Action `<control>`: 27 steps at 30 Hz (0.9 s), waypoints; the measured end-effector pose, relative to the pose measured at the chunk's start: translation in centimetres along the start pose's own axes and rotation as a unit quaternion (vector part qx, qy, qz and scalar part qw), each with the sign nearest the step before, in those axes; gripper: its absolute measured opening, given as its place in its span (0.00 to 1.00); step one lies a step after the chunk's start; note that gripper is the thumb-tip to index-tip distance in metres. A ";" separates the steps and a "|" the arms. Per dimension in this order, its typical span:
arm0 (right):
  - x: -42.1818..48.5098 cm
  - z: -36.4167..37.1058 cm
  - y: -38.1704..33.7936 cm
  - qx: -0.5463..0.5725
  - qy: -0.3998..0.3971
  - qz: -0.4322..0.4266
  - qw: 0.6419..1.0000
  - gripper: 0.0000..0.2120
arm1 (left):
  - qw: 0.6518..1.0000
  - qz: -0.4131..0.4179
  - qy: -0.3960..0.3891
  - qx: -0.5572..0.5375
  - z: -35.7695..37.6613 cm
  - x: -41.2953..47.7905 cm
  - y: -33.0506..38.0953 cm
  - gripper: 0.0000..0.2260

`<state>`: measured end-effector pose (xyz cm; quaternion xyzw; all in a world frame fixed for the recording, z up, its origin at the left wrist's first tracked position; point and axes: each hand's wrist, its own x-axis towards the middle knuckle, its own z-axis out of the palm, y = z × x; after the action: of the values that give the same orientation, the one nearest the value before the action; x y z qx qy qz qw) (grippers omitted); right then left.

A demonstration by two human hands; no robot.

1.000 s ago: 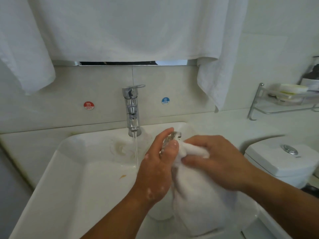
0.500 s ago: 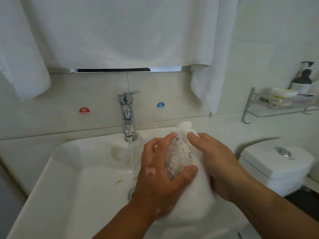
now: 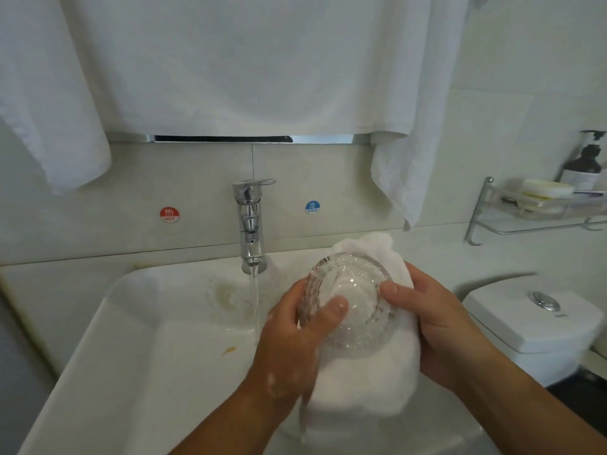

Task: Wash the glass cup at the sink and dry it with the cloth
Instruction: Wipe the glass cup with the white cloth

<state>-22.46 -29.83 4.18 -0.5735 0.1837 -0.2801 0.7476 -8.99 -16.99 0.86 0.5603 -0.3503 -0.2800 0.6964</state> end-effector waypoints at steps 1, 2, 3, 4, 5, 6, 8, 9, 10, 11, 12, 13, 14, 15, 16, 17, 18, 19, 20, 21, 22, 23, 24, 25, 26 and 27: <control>0.1 0.1 0.2 -0.003 0.009 -0.002 1.000 0.32 | 0.999 0.008 0.028 0.029 0.3 -0.2 0.1 0.29; 0.1 0.2 0.3 -0.008 0.019 -0.004 1.000 0.32 | 0.996 0.015 0.059 0.062 0.4 -0.3 0.2 0.31; 0.2 0.4 0.5 -0.012 0.030 -0.006 0.999 0.30 | 0.991 0.020 0.087 0.099 0.4 -0.3 0.2 0.33; 0.1 0.6 0.6 -0.019 0.040 -0.007 0.999 0.29 | 0.986 0.022 0.108 0.129 0.3 -0.2 0.2 0.34; 0.1 0.9 0.7 -0.029 0.049 -0.008 0.998 0.28 | 0.982 0.025 0.126 0.141 0.3 -0.2 0.4 0.33; 0.0 1.2 0.7 -0.040 0.058 -0.009 0.997 0.27 | 0.980 0.031 0.140 0.139 0.2 -0.3 0.5 0.31; -0.4 1.8 0.9 -0.066 0.080 -0.016 0.994 0.27 | 0.982 0.057 0.148 0.099 0.1 -0.8 1.0 0.26; -0.5 2.2 0.9 -0.084 0.093 -0.023 0.992 0.27 | 0.985 0.066 0.144 0.063 0.2 -0.9 1.3 0.22; -0.6 2.6 0.9 -0.107 0.109 -0.033 0.988 0.28 | 0.988 0.063 0.138 0.015 0.4 -1.1 1.9 0.17; -0.7 2.9 0.8 -0.134 0.129 -0.043 0.982 0.30 | 0.989 0.049 0.129 -0.055 0.5 -1.0 2.5 0.13; -0.7 3.3 0.8 -0.164 0.150 -0.052 0.974 0.32 | 0.983 0.028 0.107 -0.150 0.5 -0.9 3.0 0.12; -0.7 3.6 0.6 -0.195 0.170 -0.060 0.964 0.34 | 0.964 0.001 0.087 -0.251 0.5 -0.8 3.2 0.15; -0.8 4.0 0.5 -0.227 0.189 -0.068 0.953 0.35 | 0.938 -0.030 0.078 -0.335 0.3 -0.6 3.4 0.20; -0.8 4.2 0.3 -0.256 0.205 -0.078 0.941 0.35 | 0.916 -0.053 0.074 -0.391 0.0 -0.6 3.8 0.23; -0.9 4.4 0.1 -0.284 0.219 -0.091 0.929 0.34 | 0.903 -0.065 0.067 -0.419 -0.3 -0.5 4.0 0.23; -0.9 4.6 -0.1 -0.310 0.228 -0.104 0.917 0.33 | 0.900 -0.068 0.048 -0.428 -0.4 -0.5 4.3 0.21; -0.9 4.7 -0.3 -0.337 0.232 -0.116 0.905 0.32 | 0.900 -0.072 0.025 -0.430 -0.5 -0.5 4.4 0.18; -0.8 4.8 -0.3 -0.365 0.233 -0.127 0.892 0.31 | 0.897 -0.079 0.010 -0.434 -0.5 -0.6 4.4 0.17; -0.9 4.8 -0.4 -0.392 0.234 -0.136 0.879 0.29 | 0.892 -0.088 0.002 -0.443 -0.6 -0.6 4.3 0.17; -1.0 5.0 -0.3 -0.413 0.237 -0.146 0.867 0.28 | 0.887 -0.098 -0.005 -0.451 -0.7 -0.5 3.9 0.18; -1.1 5.1 -0.2 -0.429 0.240 -0.159 0.857 0.26 | 0.886 -0.105 -0.009 -0.451 -0.8 -0.4 3.6 0.18; -1.3 5.2 0.0 -0.442 0.243 -0.174 0.846 0.25 | 0.889 -0.110 -0.016 -0.444 -0.7 -0.4 3.5 0.19; -1.4 5.5 0.3 -0.454 0.244 -0.189 0.836 0.24 | 0.896 -0.114 -0.025 -0.428 -0.5 -0.5 3.4 0.19; -1.6 5.7 0.6 -0.465 0.243 -0.202 0.827 0.24 | 0.905 -0.115 -0.033 -0.408 -0.2 -0.6 3.3 0.19; -1.7 5.8 0.9 -0.475 0.240 -0.210 0.820 0.24 | 0.914 -0.115 -0.037 -0.388 0.0 -0.6 3.0 0.20; -1.8 5.8 1.0 -0.480 0.236 -0.214 0.818 0.23 | 0.920 -0.112 -0.040 -0.375 0.2 -0.7 2.9 0.22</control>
<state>-20.22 -24.13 4.73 -0.8004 0.3385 -0.4364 0.2330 -9.52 -15.95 3.57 0.2823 -0.1827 -0.4891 0.8048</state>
